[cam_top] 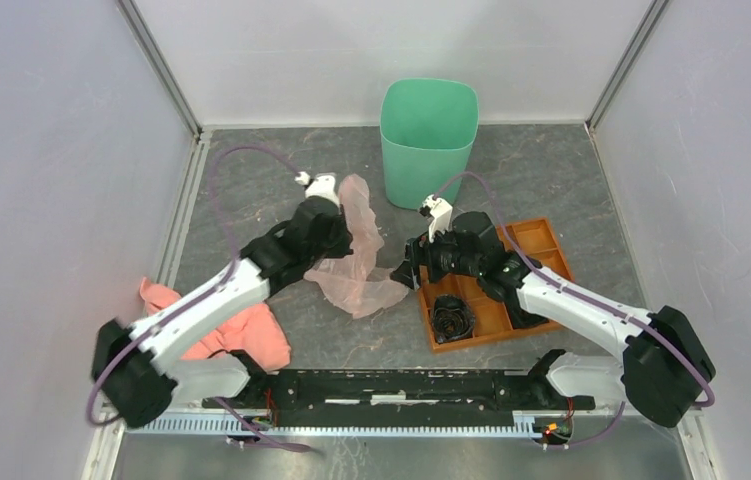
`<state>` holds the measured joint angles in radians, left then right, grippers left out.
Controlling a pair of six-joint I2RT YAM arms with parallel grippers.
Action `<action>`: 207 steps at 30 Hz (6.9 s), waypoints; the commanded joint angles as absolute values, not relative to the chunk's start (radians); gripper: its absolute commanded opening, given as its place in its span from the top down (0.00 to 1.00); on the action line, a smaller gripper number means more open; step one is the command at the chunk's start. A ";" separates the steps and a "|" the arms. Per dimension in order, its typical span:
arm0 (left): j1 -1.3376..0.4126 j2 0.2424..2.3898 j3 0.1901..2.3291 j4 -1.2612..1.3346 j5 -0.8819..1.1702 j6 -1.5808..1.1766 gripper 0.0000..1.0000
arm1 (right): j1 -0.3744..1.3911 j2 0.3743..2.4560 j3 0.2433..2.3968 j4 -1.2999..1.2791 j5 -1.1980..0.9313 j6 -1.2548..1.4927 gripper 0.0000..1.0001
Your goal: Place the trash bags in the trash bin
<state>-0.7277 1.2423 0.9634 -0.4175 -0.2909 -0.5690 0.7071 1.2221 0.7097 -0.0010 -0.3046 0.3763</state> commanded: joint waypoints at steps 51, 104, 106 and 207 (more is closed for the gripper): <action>-0.436 1.200 1.370 -0.677 -0.463 -0.949 0.98 | 0.833 0.924 0.427 0.567 -0.306 0.533 0.97; -0.341 1.480 1.086 -0.639 -0.189 -0.315 0.58 | 0.432 1.409 0.893 -0.065 -0.543 0.158 0.49; -0.341 1.455 1.066 -0.632 -0.179 -0.320 0.67 | 0.431 1.382 0.862 -0.036 -0.546 0.168 0.37; -0.354 0.848 1.483 -0.523 0.272 -0.543 0.98 | 0.947 1.394 1.651 -0.221 -0.073 -0.054 1.00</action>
